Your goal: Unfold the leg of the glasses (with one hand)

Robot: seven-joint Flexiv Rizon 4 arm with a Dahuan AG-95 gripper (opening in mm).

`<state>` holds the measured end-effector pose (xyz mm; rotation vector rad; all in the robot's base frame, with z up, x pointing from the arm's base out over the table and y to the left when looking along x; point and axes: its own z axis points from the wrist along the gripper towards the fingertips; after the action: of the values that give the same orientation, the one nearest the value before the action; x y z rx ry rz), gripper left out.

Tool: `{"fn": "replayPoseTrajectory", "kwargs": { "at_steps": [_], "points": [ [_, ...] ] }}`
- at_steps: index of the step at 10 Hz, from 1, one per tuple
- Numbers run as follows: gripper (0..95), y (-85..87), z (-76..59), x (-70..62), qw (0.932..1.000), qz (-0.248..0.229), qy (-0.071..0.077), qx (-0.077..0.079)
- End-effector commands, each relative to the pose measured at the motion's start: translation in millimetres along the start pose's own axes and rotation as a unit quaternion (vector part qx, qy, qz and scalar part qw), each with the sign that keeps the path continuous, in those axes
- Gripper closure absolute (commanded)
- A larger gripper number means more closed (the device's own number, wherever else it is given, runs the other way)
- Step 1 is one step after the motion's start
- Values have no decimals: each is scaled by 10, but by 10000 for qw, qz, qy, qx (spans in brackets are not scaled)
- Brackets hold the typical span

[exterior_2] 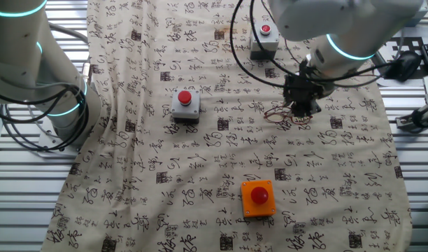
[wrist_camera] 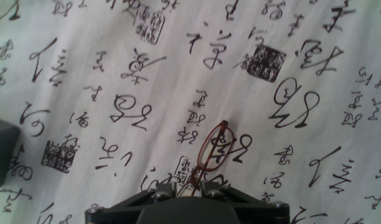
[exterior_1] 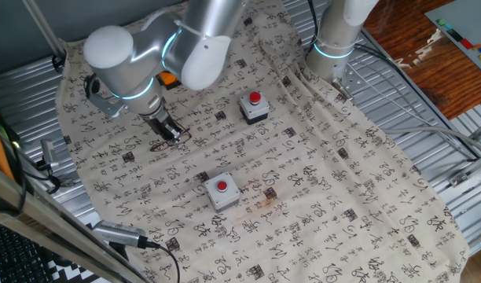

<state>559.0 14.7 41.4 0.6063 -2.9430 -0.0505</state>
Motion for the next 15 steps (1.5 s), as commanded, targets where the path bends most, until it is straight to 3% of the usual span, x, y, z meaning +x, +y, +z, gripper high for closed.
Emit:
{"fn": "replayPoseTrajectory", "kwargs": {
  "at_steps": [1,7,8,13,14,15],
  "points": [
    [760,-1,-26,0,10000,-14,11,-1],
    [760,-62,-77,-23,9999,-95,45,37],
    [950,-73,-99,-39,9999,-113,50,41],
    [950,-80,-78,-24,9999,-70,68,80],
    [760,-91,-70,1,9999,-67,81,99],
    [760,-115,-60,43,9999,-77,81,99]
  ]
}}
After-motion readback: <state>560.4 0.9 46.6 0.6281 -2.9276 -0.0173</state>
